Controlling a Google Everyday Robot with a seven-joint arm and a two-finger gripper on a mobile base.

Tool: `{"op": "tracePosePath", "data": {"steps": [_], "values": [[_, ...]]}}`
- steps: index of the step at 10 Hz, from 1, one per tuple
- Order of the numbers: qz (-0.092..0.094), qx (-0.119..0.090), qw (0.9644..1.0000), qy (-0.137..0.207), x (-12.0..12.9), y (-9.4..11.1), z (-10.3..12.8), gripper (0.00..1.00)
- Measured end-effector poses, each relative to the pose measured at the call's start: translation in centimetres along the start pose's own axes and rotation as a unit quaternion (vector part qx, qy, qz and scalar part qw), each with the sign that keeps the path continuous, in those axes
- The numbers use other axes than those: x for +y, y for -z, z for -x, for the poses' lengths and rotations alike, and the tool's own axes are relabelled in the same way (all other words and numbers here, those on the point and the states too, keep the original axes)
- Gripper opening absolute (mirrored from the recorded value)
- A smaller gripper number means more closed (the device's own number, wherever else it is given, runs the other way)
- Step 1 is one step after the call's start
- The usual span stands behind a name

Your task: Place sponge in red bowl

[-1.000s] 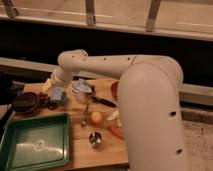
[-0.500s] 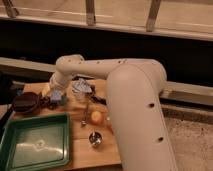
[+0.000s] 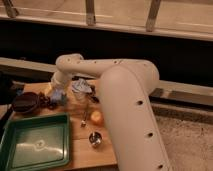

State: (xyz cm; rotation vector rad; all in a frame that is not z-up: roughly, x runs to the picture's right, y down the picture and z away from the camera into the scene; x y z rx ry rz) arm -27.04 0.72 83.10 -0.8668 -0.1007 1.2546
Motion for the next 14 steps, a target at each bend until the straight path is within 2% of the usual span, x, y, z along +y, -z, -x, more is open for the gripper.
{"op": "tracePosePath", "data": {"steps": [3, 4, 6, 8, 12, 14], "values": [[-0.036, 0.018, 0.9992, 0.004, -0.8, -0.6, 0.4, 0.66], [-0.04, 0.02, 0.999, 0.004, -1.1, -0.8, 0.4, 0.66], [-0.041, 0.024, 0.9989, -0.003, -1.8, -1.6, 0.1, 0.66], [-0.034, 0.027, 0.999, -0.01, -1.9, -2.5, -0.3, 0.66], [-0.027, 0.03, 0.9991, -0.015, -1.9, -3.3, -0.6, 0.66], [-0.034, 0.038, 0.9987, -0.007, -1.4, -3.7, -0.5, 0.66]]}}
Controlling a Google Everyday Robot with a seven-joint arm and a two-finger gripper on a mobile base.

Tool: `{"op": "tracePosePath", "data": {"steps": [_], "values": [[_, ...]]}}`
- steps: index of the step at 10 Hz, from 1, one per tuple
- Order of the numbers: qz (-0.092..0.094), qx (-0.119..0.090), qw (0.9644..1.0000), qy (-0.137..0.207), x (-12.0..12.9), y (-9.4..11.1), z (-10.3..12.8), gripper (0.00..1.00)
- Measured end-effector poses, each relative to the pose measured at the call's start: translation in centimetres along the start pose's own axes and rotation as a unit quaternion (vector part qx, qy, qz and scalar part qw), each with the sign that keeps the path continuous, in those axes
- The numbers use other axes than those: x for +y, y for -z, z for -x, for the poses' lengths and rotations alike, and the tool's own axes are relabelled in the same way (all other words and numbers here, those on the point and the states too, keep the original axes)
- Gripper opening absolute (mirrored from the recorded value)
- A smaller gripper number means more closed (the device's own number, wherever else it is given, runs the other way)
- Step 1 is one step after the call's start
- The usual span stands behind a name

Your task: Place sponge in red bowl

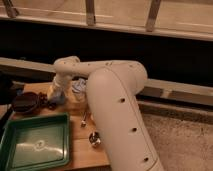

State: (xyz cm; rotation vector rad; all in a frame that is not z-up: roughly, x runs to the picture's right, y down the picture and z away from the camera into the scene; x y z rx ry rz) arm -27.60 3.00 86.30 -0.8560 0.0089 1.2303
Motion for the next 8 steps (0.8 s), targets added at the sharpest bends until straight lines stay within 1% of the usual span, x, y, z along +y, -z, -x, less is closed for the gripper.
{"op": "tracePosePath", "data": {"steps": [2, 3, 6, 7, 8], "values": [[-0.02, 0.008, 0.9997, 0.012, 0.5, -0.3, 0.2, 0.64], [-0.027, 0.009, 0.9995, 0.015, 0.6, -0.4, 0.2, 0.58], [-0.041, 0.006, 0.999, 0.013, 0.2, 0.2, 0.3, 0.29], [-0.043, 0.005, 0.999, 0.011, 0.1, 0.4, 0.3, 0.21], [-0.046, 0.0, 0.9989, 0.01, 0.0, 0.8, 0.4, 0.06]]}}
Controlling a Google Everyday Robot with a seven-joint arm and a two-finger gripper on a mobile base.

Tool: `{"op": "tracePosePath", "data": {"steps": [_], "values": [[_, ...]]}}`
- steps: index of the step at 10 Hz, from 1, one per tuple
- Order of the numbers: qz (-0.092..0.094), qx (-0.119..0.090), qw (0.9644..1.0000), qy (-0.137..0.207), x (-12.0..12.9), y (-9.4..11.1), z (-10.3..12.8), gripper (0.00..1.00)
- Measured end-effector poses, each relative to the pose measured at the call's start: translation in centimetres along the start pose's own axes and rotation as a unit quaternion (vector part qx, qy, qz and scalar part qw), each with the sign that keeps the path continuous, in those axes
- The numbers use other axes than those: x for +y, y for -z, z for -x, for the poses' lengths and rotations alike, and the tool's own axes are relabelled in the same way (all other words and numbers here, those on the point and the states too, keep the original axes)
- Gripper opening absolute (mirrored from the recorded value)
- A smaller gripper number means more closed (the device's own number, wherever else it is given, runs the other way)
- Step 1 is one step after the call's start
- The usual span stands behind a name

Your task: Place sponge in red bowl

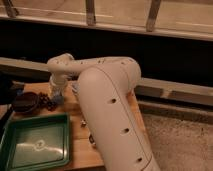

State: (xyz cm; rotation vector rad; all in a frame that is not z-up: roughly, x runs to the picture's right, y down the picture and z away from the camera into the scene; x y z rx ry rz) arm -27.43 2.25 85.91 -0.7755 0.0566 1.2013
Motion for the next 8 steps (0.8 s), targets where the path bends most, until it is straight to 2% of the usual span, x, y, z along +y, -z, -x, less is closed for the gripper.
{"op": "tracePosePath", "data": {"steps": [2, 4, 8], "values": [[-0.001, -0.007, 1.0, -0.003, -0.2, 0.5, 0.0, 0.0], [-0.001, -0.018, 0.9998, -0.004, -0.4, 1.6, 0.1, 0.0], [0.014, -0.047, 0.9988, -0.006, -0.3, 4.4, 0.7, 0.0]]}}
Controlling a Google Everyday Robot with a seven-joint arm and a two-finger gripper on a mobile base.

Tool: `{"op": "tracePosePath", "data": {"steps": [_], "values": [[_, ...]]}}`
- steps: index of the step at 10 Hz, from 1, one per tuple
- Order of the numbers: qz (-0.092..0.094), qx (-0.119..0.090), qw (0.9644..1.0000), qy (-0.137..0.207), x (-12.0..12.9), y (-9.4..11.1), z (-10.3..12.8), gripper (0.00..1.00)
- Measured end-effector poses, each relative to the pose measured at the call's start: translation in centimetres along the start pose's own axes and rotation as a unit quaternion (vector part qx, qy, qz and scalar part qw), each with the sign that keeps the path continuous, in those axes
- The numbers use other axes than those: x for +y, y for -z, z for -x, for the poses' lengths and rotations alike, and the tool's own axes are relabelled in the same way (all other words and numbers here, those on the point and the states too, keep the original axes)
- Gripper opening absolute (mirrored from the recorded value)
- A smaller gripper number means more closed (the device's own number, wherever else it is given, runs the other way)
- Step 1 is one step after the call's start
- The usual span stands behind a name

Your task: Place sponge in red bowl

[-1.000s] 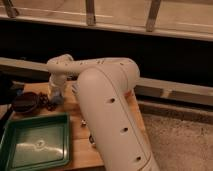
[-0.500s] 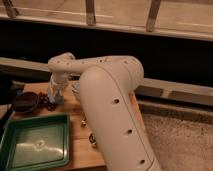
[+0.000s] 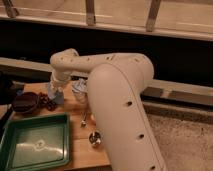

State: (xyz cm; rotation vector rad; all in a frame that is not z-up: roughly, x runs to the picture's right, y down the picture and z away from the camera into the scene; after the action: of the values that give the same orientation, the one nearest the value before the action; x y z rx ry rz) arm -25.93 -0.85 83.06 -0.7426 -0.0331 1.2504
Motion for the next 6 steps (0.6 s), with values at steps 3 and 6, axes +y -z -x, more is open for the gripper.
{"op": "tracePosePath", "data": {"steps": [3, 6], "values": [[0.013, -0.017, 0.9998, 0.0, 0.5, 1.4, 0.4, 0.0], [0.021, -0.042, 0.9989, -0.005, 0.5, 4.9, 1.4, 0.0]]}}
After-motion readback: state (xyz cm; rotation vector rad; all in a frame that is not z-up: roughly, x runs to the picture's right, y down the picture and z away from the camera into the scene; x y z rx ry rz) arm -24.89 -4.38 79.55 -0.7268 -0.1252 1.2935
